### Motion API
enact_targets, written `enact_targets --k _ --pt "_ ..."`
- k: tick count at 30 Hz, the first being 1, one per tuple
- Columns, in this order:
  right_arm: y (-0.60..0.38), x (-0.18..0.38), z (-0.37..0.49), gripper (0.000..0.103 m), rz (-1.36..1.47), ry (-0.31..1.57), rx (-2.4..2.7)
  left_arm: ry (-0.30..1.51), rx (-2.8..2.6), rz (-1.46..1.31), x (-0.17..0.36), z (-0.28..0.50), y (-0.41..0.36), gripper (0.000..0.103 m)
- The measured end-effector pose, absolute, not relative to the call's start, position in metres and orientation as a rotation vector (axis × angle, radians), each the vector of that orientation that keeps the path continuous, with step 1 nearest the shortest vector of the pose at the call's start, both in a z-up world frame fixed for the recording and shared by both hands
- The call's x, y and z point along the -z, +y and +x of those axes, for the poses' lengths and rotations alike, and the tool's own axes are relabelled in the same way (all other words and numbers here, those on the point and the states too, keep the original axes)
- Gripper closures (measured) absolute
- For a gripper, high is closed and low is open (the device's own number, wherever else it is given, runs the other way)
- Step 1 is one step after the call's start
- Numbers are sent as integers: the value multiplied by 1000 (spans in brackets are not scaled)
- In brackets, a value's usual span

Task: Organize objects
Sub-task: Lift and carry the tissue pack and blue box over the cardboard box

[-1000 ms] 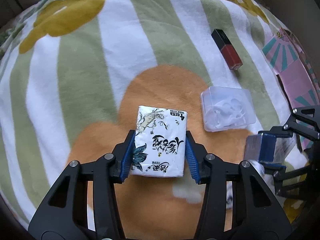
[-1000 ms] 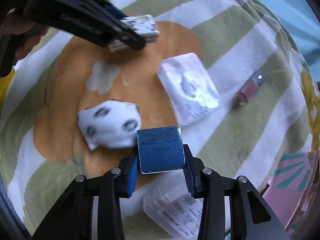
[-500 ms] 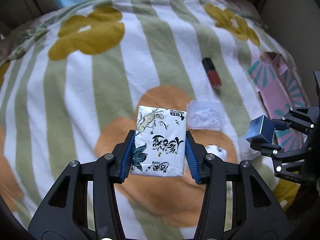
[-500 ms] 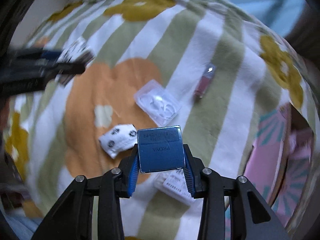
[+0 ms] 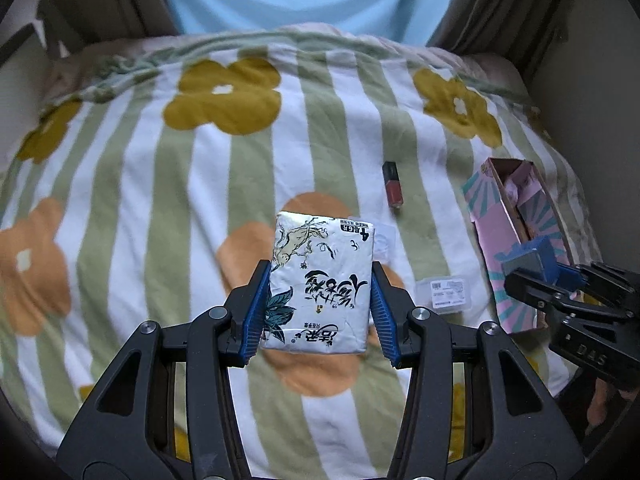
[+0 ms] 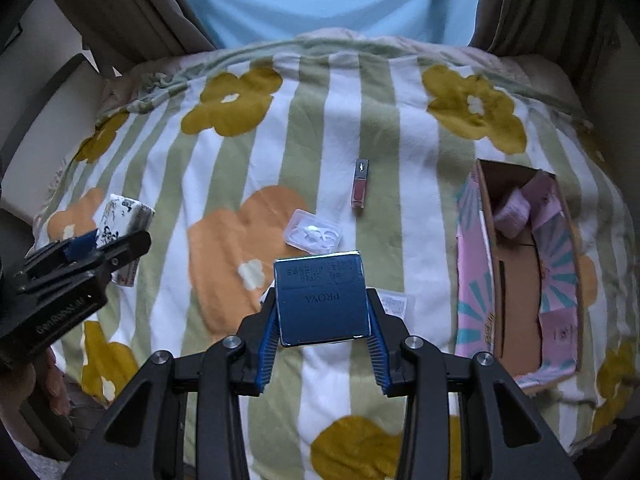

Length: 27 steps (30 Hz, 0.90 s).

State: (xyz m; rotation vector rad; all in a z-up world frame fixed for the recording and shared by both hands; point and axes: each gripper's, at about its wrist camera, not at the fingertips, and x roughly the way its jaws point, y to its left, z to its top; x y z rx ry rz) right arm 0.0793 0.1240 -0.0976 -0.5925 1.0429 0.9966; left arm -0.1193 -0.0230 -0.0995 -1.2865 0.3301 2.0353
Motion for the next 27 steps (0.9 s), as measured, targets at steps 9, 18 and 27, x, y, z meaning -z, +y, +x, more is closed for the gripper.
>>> enact_targets --k 9,18,27 --pt "89 76 87 67 -578 1015 -1044 310 -2088 -1324 80 -73 -33 60" --pt "60 47 132 67 -539 957 -1043 356 -2052 -1310 63 -41 13 60" --pt "19 35 202 67 -480 963 -936 424 -1953 -1213 43 -7 100 60"
